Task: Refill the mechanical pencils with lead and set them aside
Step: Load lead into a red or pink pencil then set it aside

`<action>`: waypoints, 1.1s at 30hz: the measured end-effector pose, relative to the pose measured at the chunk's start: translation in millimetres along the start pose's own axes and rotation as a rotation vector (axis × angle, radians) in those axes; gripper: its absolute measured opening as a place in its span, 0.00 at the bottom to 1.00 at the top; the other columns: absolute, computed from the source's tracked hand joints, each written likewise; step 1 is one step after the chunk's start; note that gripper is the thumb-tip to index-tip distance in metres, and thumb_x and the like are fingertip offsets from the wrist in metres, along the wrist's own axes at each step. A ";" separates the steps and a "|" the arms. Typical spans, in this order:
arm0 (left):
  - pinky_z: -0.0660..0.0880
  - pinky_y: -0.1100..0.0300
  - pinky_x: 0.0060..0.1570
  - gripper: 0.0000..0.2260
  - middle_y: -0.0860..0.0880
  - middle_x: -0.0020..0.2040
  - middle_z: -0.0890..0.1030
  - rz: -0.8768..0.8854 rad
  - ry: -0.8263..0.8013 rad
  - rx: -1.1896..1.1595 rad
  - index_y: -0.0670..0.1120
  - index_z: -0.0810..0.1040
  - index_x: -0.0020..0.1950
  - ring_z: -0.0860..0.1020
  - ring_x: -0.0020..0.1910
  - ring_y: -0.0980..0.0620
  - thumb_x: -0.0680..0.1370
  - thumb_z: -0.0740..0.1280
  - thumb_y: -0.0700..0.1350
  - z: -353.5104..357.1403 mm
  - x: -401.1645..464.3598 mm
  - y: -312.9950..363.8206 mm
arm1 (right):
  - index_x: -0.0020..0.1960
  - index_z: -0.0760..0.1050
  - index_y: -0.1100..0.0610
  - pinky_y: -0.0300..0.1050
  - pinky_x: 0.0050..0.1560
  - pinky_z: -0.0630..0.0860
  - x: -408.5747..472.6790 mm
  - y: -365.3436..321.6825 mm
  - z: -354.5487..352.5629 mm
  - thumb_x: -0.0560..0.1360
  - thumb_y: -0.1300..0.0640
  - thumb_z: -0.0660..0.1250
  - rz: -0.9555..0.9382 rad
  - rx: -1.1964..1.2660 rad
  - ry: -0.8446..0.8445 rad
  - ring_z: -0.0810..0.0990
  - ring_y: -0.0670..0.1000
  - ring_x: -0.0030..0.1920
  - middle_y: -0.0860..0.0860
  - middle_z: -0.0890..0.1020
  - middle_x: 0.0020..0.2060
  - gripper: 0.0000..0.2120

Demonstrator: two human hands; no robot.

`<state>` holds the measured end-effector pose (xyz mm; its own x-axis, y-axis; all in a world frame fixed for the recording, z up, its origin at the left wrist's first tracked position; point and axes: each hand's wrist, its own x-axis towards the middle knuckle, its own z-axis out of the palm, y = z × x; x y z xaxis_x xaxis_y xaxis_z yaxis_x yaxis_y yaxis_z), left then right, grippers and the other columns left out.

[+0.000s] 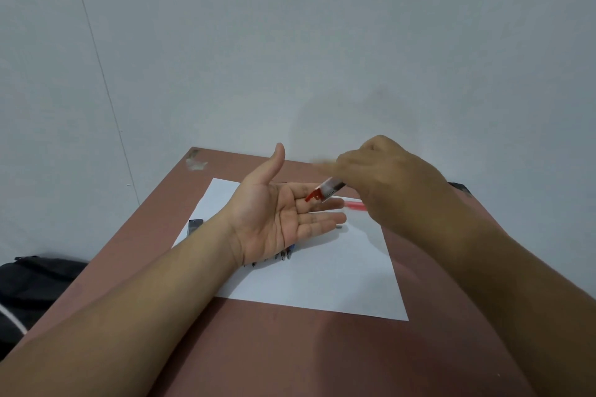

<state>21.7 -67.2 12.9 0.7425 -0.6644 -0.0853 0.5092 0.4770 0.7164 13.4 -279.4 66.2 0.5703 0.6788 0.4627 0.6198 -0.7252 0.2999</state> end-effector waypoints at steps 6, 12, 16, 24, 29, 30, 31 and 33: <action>0.72 0.45 0.69 0.47 0.32 0.71 0.72 -0.012 -0.003 0.016 0.31 0.69 0.72 0.73 0.70 0.32 0.75 0.58 0.74 -1.0 0.1 -0.4 | 0.80 0.58 0.40 0.48 0.28 0.77 0.7 -1.0 -7.1 0.66 0.75 0.71 0.028 -0.060 -0.057 0.73 0.51 0.46 0.43 0.80 0.45 0.52; 0.74 0.44 0.67 0.46 0.31 0.70 0.73 -0.006 0.009 -0.002 0.30 0.71 0.70 0.74 0.68 0.31 0.76 0.58 0.73 2.3 -1.2 -0.6 | 0.59 0.83 0.50 0.48 0.29 0.75 -2.3 6.2 3.5 0.63 0.77 0.73 -0.074 -0.036 0.040 0.77 0.56 0.45 0.46 0.84 0.45 0.31; 0.75 0.44 0.66 0.47 0.31 0.72 0.71 -0.011 0.012 0.000 0.30 0.71 0.70 0.73 0.69 0.31 0.76 0.58 0.73 2.8 -1.6 0.0 | 0.58 0.84 0.51 0.46 0.29 0.74 -2.0 6.9 8.5 0.64 0.76 0.73 -0.013 -0.007 0.038 0.78 0.58 0.45 0.46 0.85 0.48 0.29; 0.72 0.36 0.66 0.45 0.35 0.70 0.74 -0.032 0.054 0.049 0.35 0.73 0.71 0.74 0.69 0.32 0.76 0.56 0.74 0.4 -0.5 0.2 | 0.58 0.83 0.48 0.51 0.29 0.77 -9.3 3.6 13.4 0.66 0.74 0.73 0.061 0.036 0.015 0.76 0.55 0.45 0.43 0.84 0.47 0.28; 0.66 0.27 0.66 0.42 0.35 0.68 0.77 -0.038 0.095 -0.004 0.39 0.72 0.72 0.76 0.66 0.31 0.75 0.58 0.74 -1.4 -4.4 4.2 | 0.60 0.81 0.42 0.51 0.34 0.78 -22.1 -6.7 22.6 0.75 0.65 0.73 0.179 0.108 -0.002 0.75 0.51 0.45 0.40 0.84 0.47 0.21; 0.65 0.25 0.66 0.42 0.35 0.67 0.77 -0.039 0.107 -0.011 0.40 0.72 0.72 0.76 0.66 0.31 0.75 0.58 0.74 -1.6 -5.5 5.1 | 0.61 0.81 0.41 0.51 0.36 0.79 -25.1 -9.2 25.7 0.76 0.63 0.72 0.207 0.133 0.002 0.76 0.51 0.46 0.39 0.84 0.48 0.20; 0.64 0.24 0.65 0.42 0.35 0.67 0.77 -0.039 0.115 -0.016 0.40 0.73 0.72 0.76 0.66 0.31 0.75 0.58 0.74 -2.3 -6.2 6.2 | 0.61 0.81 0.41 0.52 0.39 0.80 -27.5 -11.8 28.7 0.76 0.61 0.72 0.239 0.158 -0.004 0.77 0.51 0.48 0.39 0.84 0.50 0.19; 0.64 0.22 0.63 0.42 0.36 0.68 0.77 -0.040 0.131 -0.019 0.41 0.74 0.72 0.76 0.66 0.31 0.75 0.58 0.74 -3.2 -7.6 8.0 | 0.62 0.81 0.40 0.52 0.44 0.80 -32.3 -17.5 35.8 0.77 0.58 0.71 0.308 0.208 -0.002 0.79 0.51 0.51 0.39 0.84 0.52 0.18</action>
<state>21.6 -56.4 17.1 0.7715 -0.6026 -0.2041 0.5465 0.4634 0.6976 3.4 -284.5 16.2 0.7480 0.4326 0.5033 0.5151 -0.8566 -0.0294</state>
